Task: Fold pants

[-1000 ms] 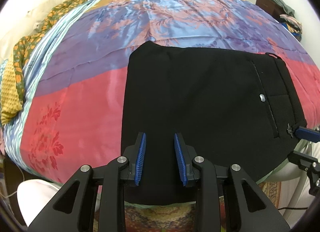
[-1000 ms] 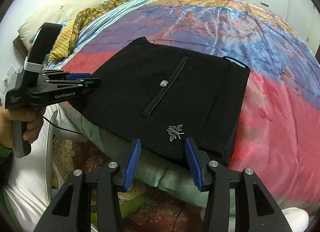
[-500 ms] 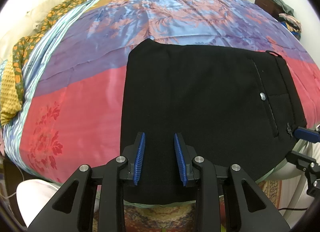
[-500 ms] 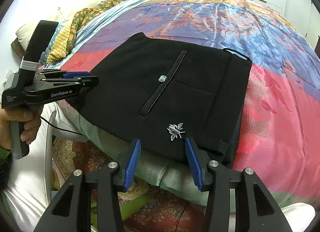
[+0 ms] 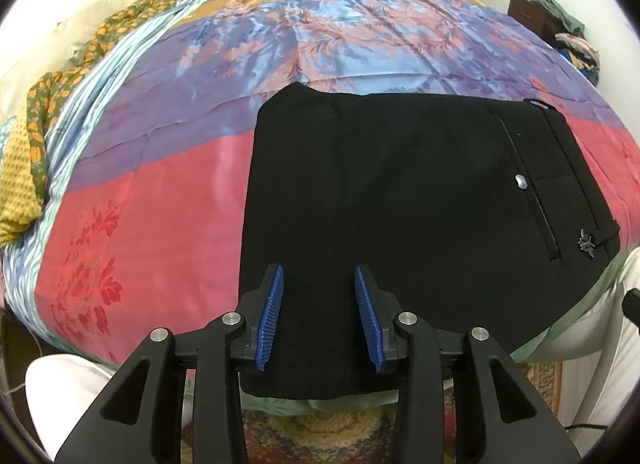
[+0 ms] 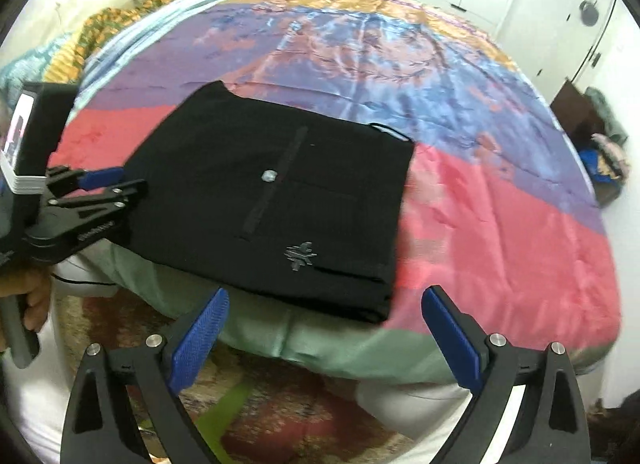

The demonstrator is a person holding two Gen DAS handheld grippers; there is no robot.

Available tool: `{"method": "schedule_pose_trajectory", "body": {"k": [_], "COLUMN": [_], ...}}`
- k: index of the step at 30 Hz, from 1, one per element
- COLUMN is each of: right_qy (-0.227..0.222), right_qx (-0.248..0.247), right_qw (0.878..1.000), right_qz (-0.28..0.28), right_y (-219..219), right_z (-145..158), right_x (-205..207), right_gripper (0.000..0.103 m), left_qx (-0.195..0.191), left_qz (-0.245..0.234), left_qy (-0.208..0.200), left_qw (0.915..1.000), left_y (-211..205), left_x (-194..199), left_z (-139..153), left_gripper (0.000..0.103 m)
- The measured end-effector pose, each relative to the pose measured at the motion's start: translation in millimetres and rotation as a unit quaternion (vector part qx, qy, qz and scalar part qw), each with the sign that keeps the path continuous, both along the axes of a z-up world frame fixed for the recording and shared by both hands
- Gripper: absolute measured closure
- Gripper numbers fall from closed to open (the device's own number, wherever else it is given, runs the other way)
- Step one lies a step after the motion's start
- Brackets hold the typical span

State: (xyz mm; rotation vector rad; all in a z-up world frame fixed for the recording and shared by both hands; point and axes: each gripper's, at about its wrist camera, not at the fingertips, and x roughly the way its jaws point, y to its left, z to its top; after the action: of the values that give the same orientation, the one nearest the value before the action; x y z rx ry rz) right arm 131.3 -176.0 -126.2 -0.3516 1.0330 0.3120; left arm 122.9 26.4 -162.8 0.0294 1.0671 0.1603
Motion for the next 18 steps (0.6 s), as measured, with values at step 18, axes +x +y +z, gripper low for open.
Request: {"method": "schedule_pose_trajectory", "body": {"k": [18], "right_qy": [-0.018], "right_qx": [-0.051], "right_qw": [0.998], "right_qz": [-0.024], "right_y": [-5.8], "right_z": [3.7], "right_x": [5.6], "right_gripper": [0.007], "left_qx": [0.003], "left_qz": [-0.001], "left_qy": [0.001], "left_qw": [1.0000], "left_y": [0.7], "left_x": [-1.2], "left_z": [-1.5], "left_gripper": [0.062]}}
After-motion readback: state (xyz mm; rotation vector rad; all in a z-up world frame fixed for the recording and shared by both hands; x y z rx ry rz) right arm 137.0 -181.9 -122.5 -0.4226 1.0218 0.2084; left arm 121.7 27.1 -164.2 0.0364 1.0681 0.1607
